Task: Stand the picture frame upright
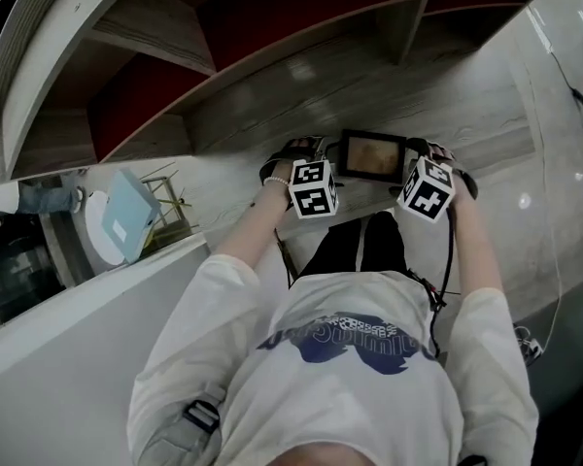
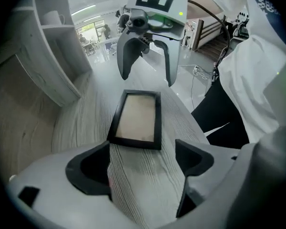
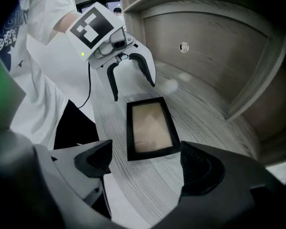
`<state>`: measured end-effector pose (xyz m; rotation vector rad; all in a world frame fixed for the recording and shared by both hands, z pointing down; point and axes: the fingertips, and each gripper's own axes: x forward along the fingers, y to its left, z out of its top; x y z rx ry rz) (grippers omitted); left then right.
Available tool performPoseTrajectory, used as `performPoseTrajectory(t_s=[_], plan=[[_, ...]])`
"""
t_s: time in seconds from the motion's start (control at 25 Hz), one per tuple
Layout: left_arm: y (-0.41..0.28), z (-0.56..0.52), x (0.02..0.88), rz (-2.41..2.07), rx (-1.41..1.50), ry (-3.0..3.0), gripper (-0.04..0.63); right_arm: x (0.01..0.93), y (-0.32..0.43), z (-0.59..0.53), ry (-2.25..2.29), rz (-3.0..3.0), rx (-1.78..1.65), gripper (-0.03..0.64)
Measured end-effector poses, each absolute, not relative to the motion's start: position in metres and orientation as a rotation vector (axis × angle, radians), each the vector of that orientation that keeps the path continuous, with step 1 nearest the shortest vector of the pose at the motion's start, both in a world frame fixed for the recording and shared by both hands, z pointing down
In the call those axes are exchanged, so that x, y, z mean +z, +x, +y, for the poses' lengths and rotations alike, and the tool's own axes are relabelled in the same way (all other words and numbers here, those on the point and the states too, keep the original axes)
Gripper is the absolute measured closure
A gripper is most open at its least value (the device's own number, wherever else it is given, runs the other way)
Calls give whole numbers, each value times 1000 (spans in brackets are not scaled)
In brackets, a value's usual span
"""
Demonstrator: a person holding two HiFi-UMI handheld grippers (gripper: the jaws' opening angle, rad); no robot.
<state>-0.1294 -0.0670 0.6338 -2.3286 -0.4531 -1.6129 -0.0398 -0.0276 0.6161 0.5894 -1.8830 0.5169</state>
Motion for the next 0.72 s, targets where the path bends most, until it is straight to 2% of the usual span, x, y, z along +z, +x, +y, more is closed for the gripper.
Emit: performPoseTrajectory(t_s=[0.72], plan=[[-116,-85,663,-528,-1668,-2222,149,662,-31,-38,463,-1717,433,183]])
